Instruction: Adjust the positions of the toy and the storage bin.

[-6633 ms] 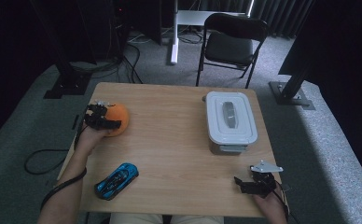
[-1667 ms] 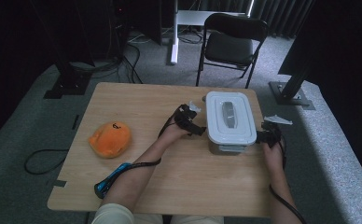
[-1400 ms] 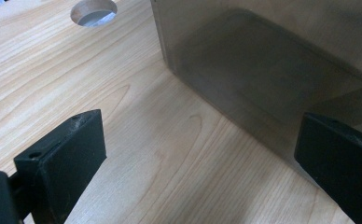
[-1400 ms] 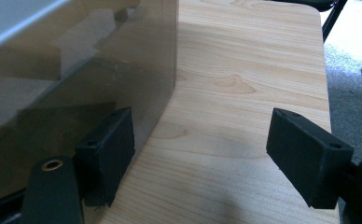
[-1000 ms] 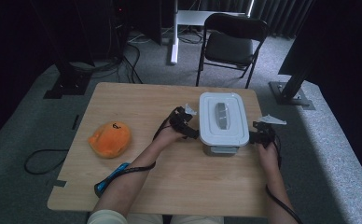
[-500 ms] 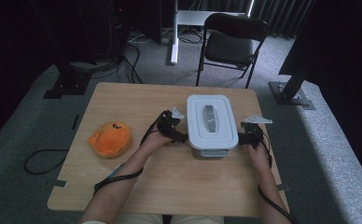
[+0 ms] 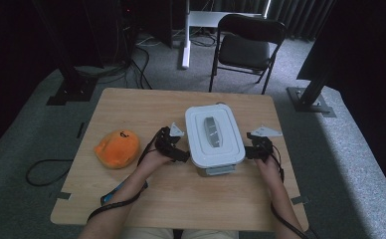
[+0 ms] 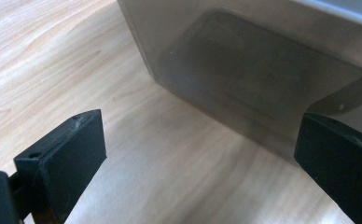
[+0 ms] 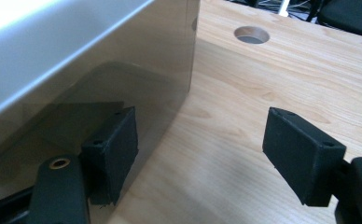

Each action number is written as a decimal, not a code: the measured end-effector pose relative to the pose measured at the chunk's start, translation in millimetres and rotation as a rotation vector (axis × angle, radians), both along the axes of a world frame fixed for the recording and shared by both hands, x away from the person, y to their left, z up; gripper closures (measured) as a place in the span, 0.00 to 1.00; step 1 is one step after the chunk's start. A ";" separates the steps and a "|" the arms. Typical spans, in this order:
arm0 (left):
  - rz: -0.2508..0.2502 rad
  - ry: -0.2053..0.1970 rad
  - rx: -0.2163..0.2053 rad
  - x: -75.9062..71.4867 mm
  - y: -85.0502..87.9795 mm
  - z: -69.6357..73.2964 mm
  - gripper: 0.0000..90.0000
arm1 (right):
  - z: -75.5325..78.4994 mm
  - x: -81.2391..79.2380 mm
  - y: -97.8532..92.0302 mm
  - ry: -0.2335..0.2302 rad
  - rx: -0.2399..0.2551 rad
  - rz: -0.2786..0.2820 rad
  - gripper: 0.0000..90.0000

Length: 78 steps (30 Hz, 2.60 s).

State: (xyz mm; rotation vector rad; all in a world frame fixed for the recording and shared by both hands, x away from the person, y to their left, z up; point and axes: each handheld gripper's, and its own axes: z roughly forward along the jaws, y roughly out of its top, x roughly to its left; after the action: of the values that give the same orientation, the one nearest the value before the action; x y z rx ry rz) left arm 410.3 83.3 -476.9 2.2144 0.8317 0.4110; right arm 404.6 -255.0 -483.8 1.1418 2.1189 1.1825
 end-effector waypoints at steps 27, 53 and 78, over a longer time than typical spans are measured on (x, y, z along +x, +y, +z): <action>-0.097 -0.014 0.040 -83.7 -13.9 7.3 0.03 | -6.4 -47.4 -9.9 -0.033 0.041 0.099 0.31; -0.253 0.005 0.026 -129.2 -28.7 4.4 0.03 | -11.5 -66.7 -21.4 0.000 0.068 0.171 0.25; -0.140 0.085 0.015 -114.5 0.0 -46.0 0.03 | 46.7 -89.7 -56.7 -0.075 0.176 -0.009 0.15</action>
State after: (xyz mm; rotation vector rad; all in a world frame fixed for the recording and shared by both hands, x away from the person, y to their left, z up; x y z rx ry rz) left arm 295.8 83.3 -522.9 2.3009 0.7137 0.2576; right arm 314.8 -311.6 -437.1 1.1603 1.9837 1.4085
